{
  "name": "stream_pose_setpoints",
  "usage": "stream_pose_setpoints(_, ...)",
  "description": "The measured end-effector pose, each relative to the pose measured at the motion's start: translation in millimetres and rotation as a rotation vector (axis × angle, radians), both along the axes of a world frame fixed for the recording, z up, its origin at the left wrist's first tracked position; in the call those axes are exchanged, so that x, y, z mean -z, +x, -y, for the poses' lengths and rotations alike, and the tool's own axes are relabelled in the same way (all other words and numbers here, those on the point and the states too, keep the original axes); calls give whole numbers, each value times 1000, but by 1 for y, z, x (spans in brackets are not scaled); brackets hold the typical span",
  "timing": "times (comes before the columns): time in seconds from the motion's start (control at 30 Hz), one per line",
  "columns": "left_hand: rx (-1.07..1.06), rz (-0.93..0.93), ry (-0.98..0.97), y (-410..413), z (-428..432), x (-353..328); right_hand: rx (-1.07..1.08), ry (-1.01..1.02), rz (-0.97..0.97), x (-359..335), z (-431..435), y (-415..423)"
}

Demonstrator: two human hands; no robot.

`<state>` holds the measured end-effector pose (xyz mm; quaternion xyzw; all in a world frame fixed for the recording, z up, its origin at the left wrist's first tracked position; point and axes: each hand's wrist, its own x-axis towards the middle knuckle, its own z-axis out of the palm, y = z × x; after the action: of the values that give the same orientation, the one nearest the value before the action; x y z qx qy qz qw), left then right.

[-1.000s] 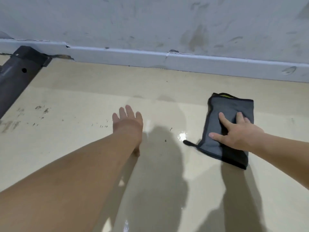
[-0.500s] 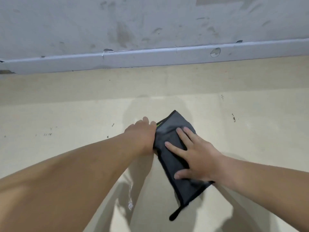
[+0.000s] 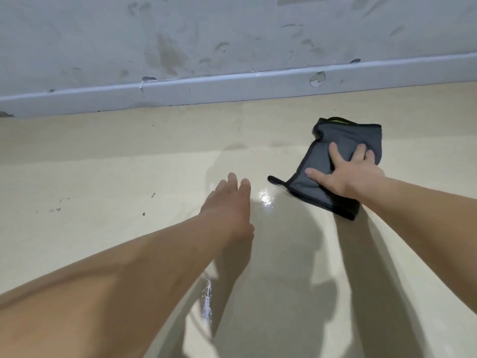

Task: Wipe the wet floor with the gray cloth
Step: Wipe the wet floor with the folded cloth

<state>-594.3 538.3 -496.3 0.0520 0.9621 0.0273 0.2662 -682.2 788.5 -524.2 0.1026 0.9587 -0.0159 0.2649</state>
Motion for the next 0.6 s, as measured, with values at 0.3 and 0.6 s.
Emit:
stream_pose_setpoints(0.3, 160, 8, 114, -1, -75, -1, -298, 1, -103, 12, -27, 176)
stream_pose_setpoints(0.6, 203, -21, 62, 7, -96, 6, -490, -161, -195, 4, -67, 144)
